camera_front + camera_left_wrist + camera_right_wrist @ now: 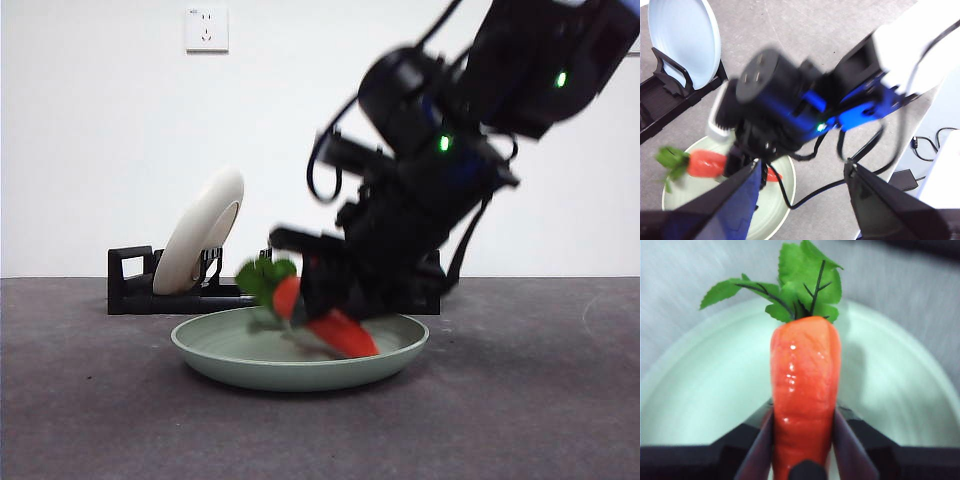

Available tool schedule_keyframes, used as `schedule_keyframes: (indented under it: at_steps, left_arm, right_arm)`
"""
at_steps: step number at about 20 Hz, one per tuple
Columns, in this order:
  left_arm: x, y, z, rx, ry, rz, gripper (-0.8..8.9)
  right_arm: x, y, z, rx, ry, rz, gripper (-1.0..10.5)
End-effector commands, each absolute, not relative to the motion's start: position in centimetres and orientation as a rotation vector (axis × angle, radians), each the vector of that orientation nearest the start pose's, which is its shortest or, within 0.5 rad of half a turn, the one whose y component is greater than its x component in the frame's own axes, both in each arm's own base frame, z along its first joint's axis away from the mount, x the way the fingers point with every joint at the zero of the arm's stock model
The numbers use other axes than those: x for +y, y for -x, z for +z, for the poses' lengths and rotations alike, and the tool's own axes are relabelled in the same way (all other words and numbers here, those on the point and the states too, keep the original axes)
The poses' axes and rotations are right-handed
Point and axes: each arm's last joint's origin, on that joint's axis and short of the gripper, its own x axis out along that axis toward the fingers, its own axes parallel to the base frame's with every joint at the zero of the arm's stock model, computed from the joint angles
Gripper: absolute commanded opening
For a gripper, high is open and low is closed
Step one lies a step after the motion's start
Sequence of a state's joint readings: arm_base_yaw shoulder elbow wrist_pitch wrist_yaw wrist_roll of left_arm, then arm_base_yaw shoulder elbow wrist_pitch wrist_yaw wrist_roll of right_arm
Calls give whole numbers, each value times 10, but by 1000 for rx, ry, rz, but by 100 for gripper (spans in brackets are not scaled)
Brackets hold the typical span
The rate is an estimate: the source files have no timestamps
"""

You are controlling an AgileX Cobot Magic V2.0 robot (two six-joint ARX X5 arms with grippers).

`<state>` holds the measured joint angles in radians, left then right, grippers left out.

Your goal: Take the green plate from the plate rack,put the plate on the table,take the carrot from the table,put the carrot in the plate

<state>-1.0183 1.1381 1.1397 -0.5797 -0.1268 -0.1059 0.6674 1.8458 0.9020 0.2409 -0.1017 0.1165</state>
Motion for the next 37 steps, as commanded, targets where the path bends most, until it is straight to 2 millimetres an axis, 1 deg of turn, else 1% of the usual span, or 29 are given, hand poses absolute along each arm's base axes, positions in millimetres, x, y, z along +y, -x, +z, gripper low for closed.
schedule_keyframes:
  at_steps: [1,2,3,4,5,6,7,9,10,12,15,18,21,24,27,30,31,32,33,34,35,36,37]
  left_arm:
    - [-198,-126,350,547,-225,-835,283]
    - [-198,-126,350,547,-224,-835,283]
    - [-198,-126,350,547,-224,-835,283]
    - [-198,-126,350,547,-224,-835,283]
    - [-198,-126,350,547,-224,-835,283]
    - [-198,-126,350,547,-224,-835,283]
    - [-198,-126,350,547,-224,-835,283]
    - [-198,-126,350,547,-224,-834,283]
    - [-198,-126,350,547,-225,-834,283]
    - [-198,-126,350,546,-224,-834,283]
    - [-198,-126,350,548,-226,-834,283]
    - [-197,-125,348,565,-242,-832,283]
    - [-194,-124,344,608,-270,-825,283]
    - [-192,-122,341,648,-295,-822,283]
    - [-189,-121,337,693,-321,-817,283]
    - [-185,-118,332,755,-361,-806,283]
    - [-184,-117,331,774,-372,-805,283]
    - [-183,-116,330,787,-375,-812,280]
    - [-183,-116,330,795,-373,-824,274]
    - [-183,-116,330,796,-372,-827,204]
    - [-184,-116,330,799,-370,-833,81]
    - [-184,-116,330,801,-368,-838,-16]
    - [-184,-115,330,802,-366,-841,-6]
  right_arm:
    - [224,-279,122,759,95,685,-16]
    - [224,-279,121,766,97,685,-15]
    - [224,-278,121,768,96,689,14]
    - [225,-278,121,769,96,692,100]
    - [225,-278,121,772,95,691,230]
    - [224,-278,121,777,88,687,383]
    - [224,-278,121,778,85,686,467]
    - [224,-277,125,770,81,687,504]
    - [223,-277,131,758,78,689,504]
    - [221,-273,150,722,67,695,504]
    - [209,-259,193,689,57,700,503]
    - [186,-230,237,708,70,700,501]
    - [156,-191,269,778,95,690,501]
    - [125,-151,289,853,115,706,500]
    - [101,-118,302,876,95,761,500]
    - [85,-98,309,860,83,779,498]
    - [81,-93,311,852,81,781,479]
    - [79,-90,312,844,79,782,415]
    - [78,-88,313,835,76,784,289]
    - [77,-87,313,827,74,785,142]
    - [77,-87,313,825,74,785,5]
    - [77,-87,313,825,74,786,-16]
    - [77,-87,313,825,74,786,-5]
